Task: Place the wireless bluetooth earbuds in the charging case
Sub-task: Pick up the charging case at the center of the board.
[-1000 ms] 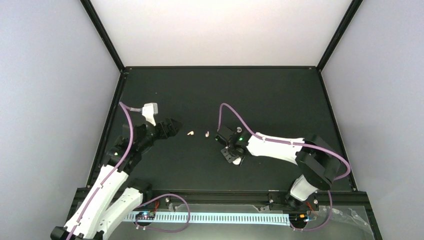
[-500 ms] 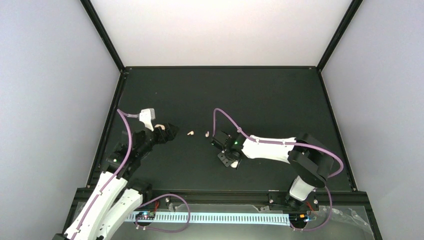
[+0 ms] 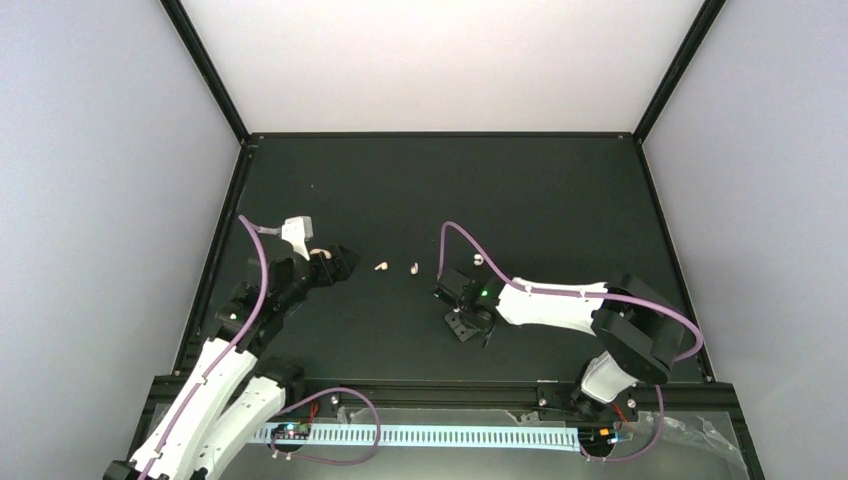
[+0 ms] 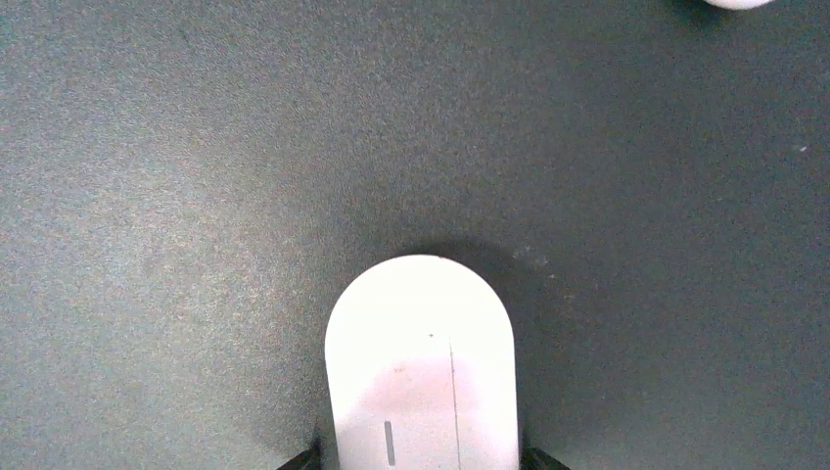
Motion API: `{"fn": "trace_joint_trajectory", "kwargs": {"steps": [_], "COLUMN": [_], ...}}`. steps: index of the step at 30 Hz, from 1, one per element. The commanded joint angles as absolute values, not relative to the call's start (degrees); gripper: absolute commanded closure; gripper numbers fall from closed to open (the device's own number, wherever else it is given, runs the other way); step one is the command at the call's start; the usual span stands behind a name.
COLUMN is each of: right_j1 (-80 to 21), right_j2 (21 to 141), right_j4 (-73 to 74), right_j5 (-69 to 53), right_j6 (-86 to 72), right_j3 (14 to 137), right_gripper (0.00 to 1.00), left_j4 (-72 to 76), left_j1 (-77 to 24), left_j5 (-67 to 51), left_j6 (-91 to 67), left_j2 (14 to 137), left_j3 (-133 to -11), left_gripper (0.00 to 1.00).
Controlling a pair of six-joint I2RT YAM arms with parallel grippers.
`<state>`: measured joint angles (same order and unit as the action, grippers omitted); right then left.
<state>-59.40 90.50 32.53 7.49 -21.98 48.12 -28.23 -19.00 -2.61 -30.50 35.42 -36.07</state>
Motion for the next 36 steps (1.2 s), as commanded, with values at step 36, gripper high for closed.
{"fn": "trace_joint_trajectory", "kwargs": {"steps": [36], "right_j1": [-58.53], "right_j2": [83.56], "right_j4": [25.69], "right_j5": [7.77], "right_j6": [-18.9], "right_j3": [44.16], "right_gripper": [0.73], "left_j4": [-22.29], "left_j1": [-19.25], "left_j5": [-19.57], "left_j6": [-28.27], "left_j2": [40.58], "left_j3": [-35.38], "left_gripper": [0.01]}}
